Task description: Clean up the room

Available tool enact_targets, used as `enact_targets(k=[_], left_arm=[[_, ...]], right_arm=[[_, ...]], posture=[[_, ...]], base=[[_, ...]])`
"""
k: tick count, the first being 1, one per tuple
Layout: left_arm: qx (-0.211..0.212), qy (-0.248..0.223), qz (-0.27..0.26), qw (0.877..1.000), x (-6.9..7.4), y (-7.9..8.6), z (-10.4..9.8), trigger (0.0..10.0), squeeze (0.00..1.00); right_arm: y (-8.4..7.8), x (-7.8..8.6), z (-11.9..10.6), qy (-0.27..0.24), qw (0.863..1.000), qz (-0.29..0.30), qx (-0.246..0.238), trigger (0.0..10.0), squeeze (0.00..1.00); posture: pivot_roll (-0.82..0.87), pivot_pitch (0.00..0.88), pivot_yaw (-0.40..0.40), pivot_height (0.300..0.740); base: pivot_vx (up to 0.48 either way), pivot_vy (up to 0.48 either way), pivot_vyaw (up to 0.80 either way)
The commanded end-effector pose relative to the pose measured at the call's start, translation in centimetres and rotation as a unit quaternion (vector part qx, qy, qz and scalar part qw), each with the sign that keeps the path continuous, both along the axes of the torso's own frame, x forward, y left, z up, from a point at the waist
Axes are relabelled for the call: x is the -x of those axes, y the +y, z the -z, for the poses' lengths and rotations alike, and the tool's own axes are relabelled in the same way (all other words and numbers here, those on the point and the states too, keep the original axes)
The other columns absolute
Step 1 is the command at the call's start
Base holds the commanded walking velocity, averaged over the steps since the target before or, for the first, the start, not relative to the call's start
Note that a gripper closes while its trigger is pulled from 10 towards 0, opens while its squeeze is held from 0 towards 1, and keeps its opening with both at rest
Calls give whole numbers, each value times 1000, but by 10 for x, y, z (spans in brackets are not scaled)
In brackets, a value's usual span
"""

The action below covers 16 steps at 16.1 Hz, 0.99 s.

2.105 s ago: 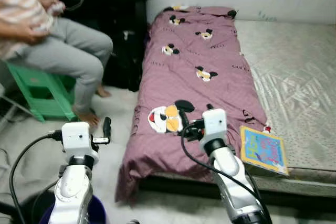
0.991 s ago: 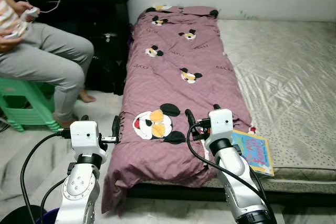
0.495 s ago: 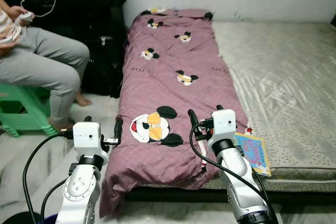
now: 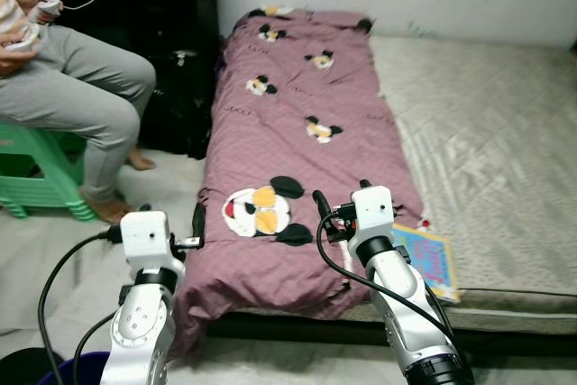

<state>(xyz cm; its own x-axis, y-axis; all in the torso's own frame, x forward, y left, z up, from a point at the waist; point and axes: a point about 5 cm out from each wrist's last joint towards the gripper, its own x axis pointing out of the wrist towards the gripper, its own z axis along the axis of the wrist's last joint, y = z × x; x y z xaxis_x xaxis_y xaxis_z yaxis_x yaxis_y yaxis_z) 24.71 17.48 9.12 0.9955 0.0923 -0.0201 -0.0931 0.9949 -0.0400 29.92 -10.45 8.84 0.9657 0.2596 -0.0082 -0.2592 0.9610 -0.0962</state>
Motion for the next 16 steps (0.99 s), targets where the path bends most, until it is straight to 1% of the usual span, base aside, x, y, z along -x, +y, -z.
enact_targets(k=[1,5,9,16], left_arm=[[5,-5,-12,1000,2,2,-1,10000,0],[7,-3,-15,1000,2,2,0,10000,0],[7,-6,5,1000,-1,-2,-1,10000,0],[8,-5,16,1000,-2,-1,-2,10000,0]], right_arm=[[3,-2,0,2,1000,-13,6,10000,0],[4,-4,1,4,1000,-20,8,10000,0],[3,-3,2,2,1000,-13,7,10000,0],[3,-3,2,1,1000,-5,-1,10000,0]], posture=[[72,64,-84,740],[70,62,-81,740],[56,62,-60,740],[54,66,-45,740]], base=[[0,0,0],[0,0,0],[0,0,0],[300,0,0]])
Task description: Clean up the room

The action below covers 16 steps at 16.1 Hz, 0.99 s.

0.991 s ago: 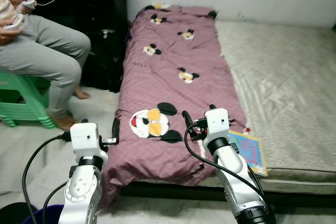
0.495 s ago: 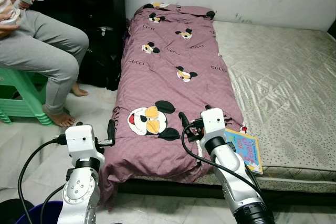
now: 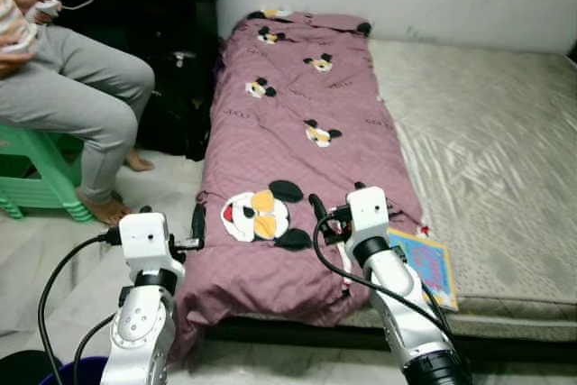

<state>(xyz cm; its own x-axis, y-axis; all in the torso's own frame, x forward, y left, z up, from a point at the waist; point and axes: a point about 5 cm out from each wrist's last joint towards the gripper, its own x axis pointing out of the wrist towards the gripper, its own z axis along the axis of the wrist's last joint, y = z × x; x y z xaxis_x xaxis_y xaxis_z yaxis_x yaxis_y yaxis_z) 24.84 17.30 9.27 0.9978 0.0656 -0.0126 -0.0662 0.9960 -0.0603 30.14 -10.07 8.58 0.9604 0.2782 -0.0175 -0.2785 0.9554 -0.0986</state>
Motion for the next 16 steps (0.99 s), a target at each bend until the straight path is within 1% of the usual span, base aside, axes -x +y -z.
enact_targets(k=[1,4,11,16], left_arm=[[-2,-1,2,1000,-1,1,-1,10000,0],[-4,0,3,1000,-1,2,-1,10000,0],[-8,6,-4,1000,-1,5,0,10000,0],[-15,6,0,1000,-2,3,0,10000,0]], right_arm=[[-1,-1,-1,-3,1000,5,-4,10000,0],[0,-1,-1,-3,1000,5,-7,10000,0],[0,-1,-1,0,1000,10,-12,10000,0],[-1,-2,0,1,1000,11,-14,10000,0]], posture=[[54,66,-45,740],[54,64,-42,740],[56,66,-37,740],[56,66,-37,740]], base=[[304,0,0],[281,0,0],[0,0,0],[0,0,0]])
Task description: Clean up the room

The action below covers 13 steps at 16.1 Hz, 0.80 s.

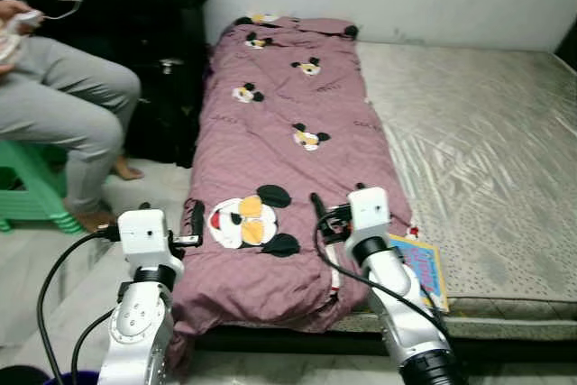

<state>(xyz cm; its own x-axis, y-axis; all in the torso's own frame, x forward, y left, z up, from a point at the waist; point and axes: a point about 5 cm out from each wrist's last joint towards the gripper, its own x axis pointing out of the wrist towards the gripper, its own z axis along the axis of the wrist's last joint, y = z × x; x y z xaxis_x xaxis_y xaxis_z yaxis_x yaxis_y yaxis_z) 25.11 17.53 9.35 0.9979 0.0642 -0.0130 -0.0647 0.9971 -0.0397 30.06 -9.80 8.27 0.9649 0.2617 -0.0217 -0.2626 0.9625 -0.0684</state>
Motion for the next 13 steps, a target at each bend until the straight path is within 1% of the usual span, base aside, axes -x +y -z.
enact_targets(k=[1,3,13], left_arm=[[-5,6,0,1000,1,0,1,10000,0],[-5,6,1,1000,0,0,1,10000,0],[-2,3,2,1000,-1,-1,1,10000,0]], right_arm=[[-4,-2,-3,-5,1000,3,0,10000,0],[-4,-3,-3,-5,1000,3,1,10000,0],[-4,-4,-3,-3,1000,3,3,10000,0]], posture=[[56,66,-37,740],[51,64,-36,740],[48,62,-36,740]], base=[[0,0,0],[0,0,0],[0,-311,0]])
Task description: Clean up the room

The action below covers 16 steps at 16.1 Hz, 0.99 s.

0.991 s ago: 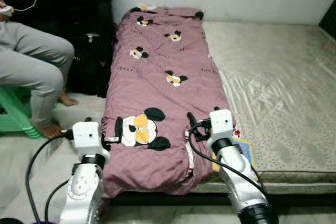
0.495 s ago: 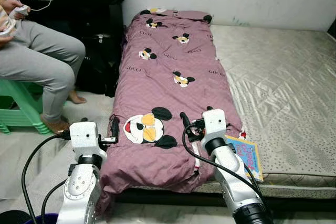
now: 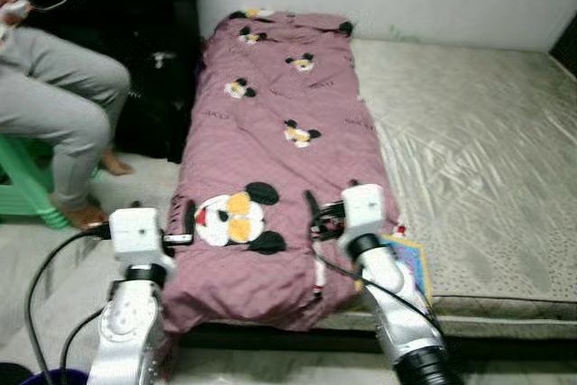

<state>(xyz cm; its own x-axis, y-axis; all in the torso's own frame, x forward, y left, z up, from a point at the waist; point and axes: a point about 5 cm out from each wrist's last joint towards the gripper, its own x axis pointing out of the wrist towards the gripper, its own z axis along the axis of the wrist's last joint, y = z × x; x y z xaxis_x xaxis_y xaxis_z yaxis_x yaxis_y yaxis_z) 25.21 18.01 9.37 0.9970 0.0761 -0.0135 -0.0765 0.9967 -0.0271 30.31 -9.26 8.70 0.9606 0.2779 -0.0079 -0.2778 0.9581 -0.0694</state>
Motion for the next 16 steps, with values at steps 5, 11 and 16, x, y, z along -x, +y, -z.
enact_targets(k=[5,11,16], left_arm=[[4,2,9,1000,0,-6,1,10000,0],[16,-13,18,1000,-1,-8,-2,10000,0],[18,-20,35,999,-1,-13,-4,10000,0]], right_arm=[[-10,-1,2,4,1000,11,5,10000,0],[-10,-2,2,4,1000,11,6,10000,0],[-11,-2,2,5,1000,10,7,10000,0]], posture=[[48,62,-36,740],[42,59,-35,740],[39,58,-36,740]], base=[[0,-322,0],[0,-54,0],[0,0,0]])
